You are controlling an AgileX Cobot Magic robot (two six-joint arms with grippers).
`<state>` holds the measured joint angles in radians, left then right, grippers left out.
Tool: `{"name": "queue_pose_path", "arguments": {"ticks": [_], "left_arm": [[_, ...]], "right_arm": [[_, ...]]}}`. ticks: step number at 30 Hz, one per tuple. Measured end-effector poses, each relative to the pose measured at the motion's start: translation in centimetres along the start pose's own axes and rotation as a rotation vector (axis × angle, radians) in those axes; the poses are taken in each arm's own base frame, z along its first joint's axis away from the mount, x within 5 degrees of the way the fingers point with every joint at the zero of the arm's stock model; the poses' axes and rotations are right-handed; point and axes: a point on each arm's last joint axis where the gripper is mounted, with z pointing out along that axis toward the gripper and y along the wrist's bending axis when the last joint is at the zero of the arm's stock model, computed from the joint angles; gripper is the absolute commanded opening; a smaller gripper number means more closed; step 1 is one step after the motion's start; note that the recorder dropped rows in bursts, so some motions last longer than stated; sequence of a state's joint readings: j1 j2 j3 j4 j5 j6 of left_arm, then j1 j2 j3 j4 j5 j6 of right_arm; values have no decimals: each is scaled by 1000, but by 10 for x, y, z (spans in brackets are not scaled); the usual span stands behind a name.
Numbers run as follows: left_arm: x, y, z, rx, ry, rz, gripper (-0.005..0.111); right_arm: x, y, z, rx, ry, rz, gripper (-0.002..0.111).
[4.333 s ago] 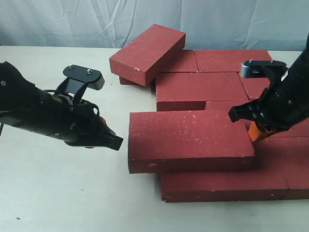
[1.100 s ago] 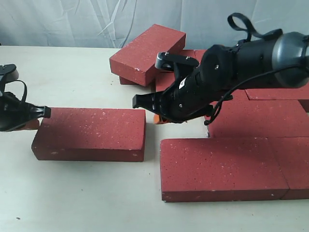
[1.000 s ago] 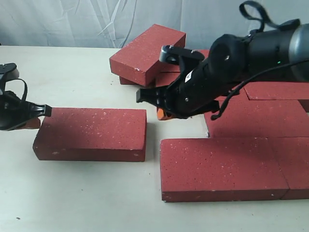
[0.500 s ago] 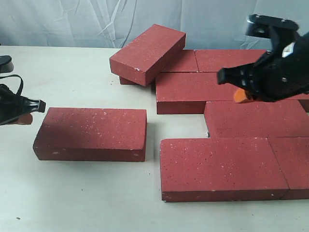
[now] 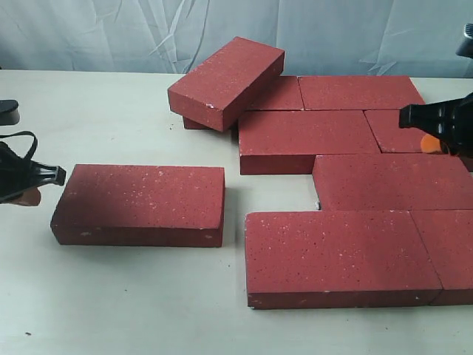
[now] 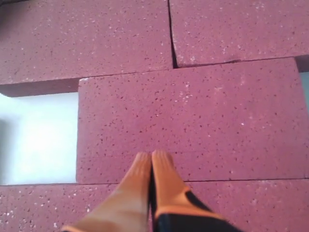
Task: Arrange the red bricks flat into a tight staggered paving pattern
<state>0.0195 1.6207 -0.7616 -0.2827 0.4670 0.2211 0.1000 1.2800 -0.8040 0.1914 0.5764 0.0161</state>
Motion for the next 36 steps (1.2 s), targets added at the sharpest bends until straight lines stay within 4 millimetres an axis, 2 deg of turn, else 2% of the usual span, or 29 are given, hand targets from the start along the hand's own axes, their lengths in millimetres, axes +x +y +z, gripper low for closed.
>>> {"name": "queue_pose_path", "arguments": {"ticks": [5,12,20,24,26,31,36], "left_arm": [[3,-1,13,22,42,-44,0],[1,-9,14,93,25,-44,0],[-1,-41,15,151,5,22,0],[-21,-68,19,131,-113,176,0],[-24,-73,22,120,-139,214,0],[-25,-74,25,103,-144,244,0],[-18,-59,26,91,-37,189,0]], "right_arm": [[1,9,1,-23,-6,-33,-1],[2,10,1,-26,-5,-36,-1],[2,10,1,-30,-5,-29,-1],[1,11,1,-35,-9,-21,-1],[1,11,1,-38,-9,-15,-1],[1,12,1,-43,-9,-28,-1],[1,12,1,-46,-10,-30,-1]]}}
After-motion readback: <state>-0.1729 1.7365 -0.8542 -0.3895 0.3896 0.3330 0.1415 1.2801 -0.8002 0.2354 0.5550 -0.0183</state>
